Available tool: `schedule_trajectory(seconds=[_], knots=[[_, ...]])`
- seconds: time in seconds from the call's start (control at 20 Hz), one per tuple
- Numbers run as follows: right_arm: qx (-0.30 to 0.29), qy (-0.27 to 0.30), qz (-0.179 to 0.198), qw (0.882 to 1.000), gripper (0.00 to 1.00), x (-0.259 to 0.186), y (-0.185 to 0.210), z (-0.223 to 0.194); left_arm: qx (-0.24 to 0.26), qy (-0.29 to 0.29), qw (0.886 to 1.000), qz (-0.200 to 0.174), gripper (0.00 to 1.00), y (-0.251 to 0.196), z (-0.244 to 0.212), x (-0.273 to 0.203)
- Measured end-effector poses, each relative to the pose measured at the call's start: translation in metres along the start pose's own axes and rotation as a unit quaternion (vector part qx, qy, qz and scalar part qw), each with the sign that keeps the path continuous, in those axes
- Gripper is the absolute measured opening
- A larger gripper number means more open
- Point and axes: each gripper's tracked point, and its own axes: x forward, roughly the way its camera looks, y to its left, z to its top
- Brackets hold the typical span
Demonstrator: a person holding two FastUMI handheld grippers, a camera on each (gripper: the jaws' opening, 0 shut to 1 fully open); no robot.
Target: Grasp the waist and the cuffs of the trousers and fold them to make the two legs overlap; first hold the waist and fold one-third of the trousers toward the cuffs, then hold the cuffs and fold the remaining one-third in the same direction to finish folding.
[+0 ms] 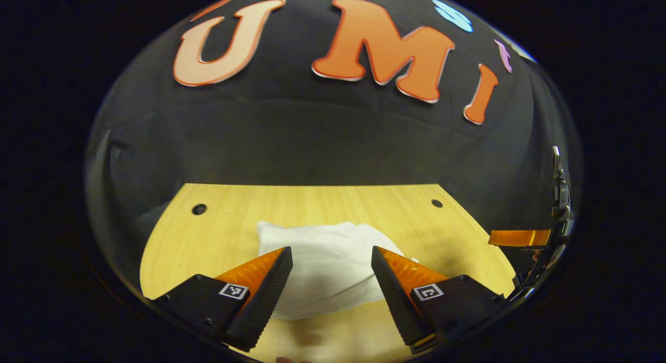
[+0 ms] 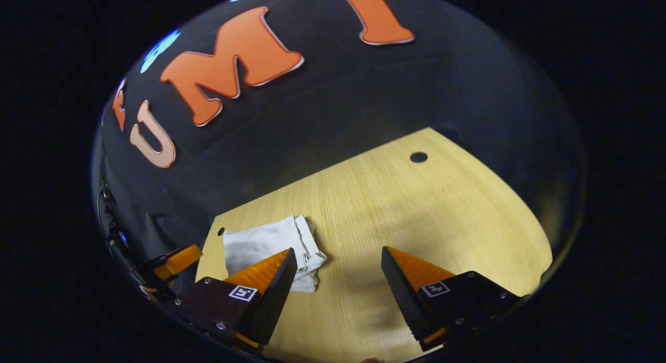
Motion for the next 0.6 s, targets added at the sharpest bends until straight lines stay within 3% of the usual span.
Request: schedule_trajectory(seconds=[0.1, 0.25, 0.6], knots=[[-0.034, -0.034, 0.012, 0.999, 0.98, -0.007, 0.019, 0.014, -0.016, -0.035, 0.999, 0.026, 0.99, -0.004, -0.008, 0.004], [-0.037, -0.077, 0.044, 0.995, 0.98, -0.023, 0.051, 0.028, -0.004, -0.108, 0.992, 0.065, 0.99, -0.004, 0.001, -0.009], [-0.094, -0.212, 0.063, 0.971, 0.98, -0.096, 0.098, 0.045, -0.009, -0.181, 0.981, 0.070, 0.99, -0.001, 0.007, -0.018]])
